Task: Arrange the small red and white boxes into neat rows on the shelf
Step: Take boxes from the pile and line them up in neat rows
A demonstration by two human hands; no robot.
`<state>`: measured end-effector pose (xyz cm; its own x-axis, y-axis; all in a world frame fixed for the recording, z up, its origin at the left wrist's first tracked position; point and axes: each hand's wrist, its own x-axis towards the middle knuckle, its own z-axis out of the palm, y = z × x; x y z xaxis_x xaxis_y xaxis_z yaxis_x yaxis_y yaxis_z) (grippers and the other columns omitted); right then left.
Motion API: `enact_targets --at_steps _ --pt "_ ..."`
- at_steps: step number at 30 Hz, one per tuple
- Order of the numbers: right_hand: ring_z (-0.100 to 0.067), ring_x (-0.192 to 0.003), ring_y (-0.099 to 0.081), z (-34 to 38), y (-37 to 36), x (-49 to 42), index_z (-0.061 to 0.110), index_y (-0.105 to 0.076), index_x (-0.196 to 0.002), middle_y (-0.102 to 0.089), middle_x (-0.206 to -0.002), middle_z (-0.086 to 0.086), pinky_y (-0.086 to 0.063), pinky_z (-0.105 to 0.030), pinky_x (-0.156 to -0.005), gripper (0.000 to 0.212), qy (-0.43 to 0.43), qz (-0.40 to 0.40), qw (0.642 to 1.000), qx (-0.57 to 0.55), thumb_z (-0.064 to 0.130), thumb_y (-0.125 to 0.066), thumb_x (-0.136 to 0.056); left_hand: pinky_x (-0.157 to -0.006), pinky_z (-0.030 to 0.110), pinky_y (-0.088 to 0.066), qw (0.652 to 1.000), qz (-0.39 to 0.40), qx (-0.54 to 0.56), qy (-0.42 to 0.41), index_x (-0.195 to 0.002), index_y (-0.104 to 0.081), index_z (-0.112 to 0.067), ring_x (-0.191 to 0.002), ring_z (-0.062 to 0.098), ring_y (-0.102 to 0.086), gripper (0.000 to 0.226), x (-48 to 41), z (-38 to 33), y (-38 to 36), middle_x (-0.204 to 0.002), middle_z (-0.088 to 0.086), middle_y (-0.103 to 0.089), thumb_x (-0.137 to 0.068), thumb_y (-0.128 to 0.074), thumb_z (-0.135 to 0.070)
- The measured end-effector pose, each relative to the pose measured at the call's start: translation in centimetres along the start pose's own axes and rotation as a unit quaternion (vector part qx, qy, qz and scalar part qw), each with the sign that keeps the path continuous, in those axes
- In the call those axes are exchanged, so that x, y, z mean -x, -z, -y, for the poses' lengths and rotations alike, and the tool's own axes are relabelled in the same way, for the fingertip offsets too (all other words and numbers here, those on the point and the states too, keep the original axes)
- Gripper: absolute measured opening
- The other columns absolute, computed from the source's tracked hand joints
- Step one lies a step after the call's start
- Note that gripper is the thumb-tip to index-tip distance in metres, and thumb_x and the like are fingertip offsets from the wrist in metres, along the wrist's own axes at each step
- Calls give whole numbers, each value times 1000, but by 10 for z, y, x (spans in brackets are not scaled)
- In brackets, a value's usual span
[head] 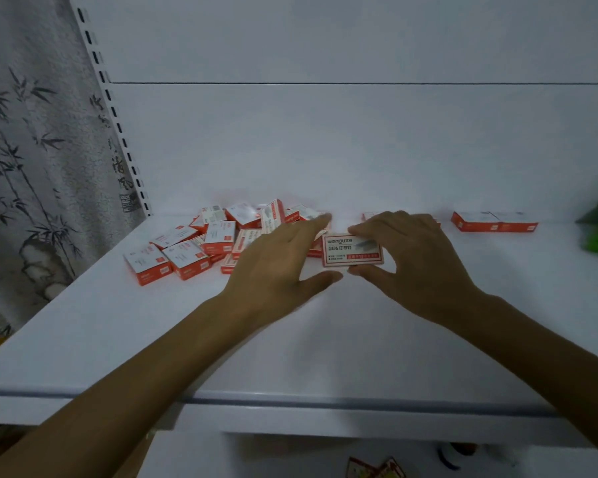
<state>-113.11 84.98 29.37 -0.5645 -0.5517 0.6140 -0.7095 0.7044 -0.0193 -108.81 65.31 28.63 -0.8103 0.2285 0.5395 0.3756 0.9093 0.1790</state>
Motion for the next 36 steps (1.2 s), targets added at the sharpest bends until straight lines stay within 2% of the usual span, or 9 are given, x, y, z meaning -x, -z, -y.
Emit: enact_targets --at_steps 2,6,10,14,17,20,25,30,36 --pt "-25 -93 -63 -25 7 12 15 -64 -108 -68 -105 -5 -35 -31 -87 49 -30 17 999 4 44 -70 -70 -102 31 -37 998 58 26 7 -146 -19 -26 -131 14 -36 83 -13 -15 -12 -148 -5 -35 -80 -59 -56" --pt "-22 -109 -58 -74 21 37 18 -61 -118 -63 -119 -3 -35 -39 -99 54 -107 79 991 -5 42 -74 -71 -104 28 -30 993 94 65 -14 -146 -18 -29 -135 12 -30 80 -37 -49 -41 -150 -9 -29 -81 -57 -56" --pt "-16 -107 -56 -114 30 52 21 -57 -123 -62 -120 0 -40 -35 -95 54 -129 118 984 -22 47 -67 -76 -108 32 -28 992 121 42 -14 -147 -19 -25 -137 13 -25 81 -61 -74 -70 -152 -6 -26 -82 -52 -60" --pt "-14 -113 -51 -138 25 63 25 -46 -133 -54 -130 4 -38 -29 -93 53 -107 197 974 18 53 -47 -88 -111 35 -27 991 128 22 -23 -147 -19 -21 -139 14 -21 81 -81 -88 -89 -153 -4 -23 -83 -51 -59" --pt "-21 -106 -60 -138 24 72 18 -56 -124 -61 -123 -2 -46 -36 -88 48 -8 149 988 36 46 -38 -91 -111 38 -27 992 125 11 -33 -146 -21 -19 -139 15 -22 84 -89 -91 -95 -153 -2 -24 -81 -54 -60" --pt "-22 -91 -67 -138 24 74 15 -67 -109 -69 -108 -4 -53 -38 -78 36 51 125 991 20 33 -43 -88 -111 33 -22 986 166 16 -15 -147 -19 -22 -140 12 -19 95 -96 -92 -96 -154 -6 -21 -73 -59 -67" --pt "-19 -125 -47 -160 14 48 23 -47 -133 -49 -138 1 -36 -34 -104 37 -6 180 984 0 24 -39 -97 -109 32 -26 983 177 26 36 -146 -20 -24 -138 12 -23 91 -103 -85 -106 -153 -6 -23 -75 -54 -70" --pt "-18 -124 -47 -176 -11 19 27 -43 -135 -49 -137 1 -42 -38 -99 39 -42 205 978 0 24 -38 -96 -105 33 -33 989 141 9 53 -143 -28 -24 -134 13 -29 83 -103 -73 -116 -148 -7 -32 -77 -51 -69" --pt "-17 -125 -46 -179 -21 12 24 -44 -134 -47 -139 3 -41 -36 -99 38 -36 191 981 -11 27 -37 -97 -107 35 -31 992 122 -11 36 -141 -32 -27 -134 13 -28 81 -100 -65 -122 -147 -8 -34 -76 -38 -75"
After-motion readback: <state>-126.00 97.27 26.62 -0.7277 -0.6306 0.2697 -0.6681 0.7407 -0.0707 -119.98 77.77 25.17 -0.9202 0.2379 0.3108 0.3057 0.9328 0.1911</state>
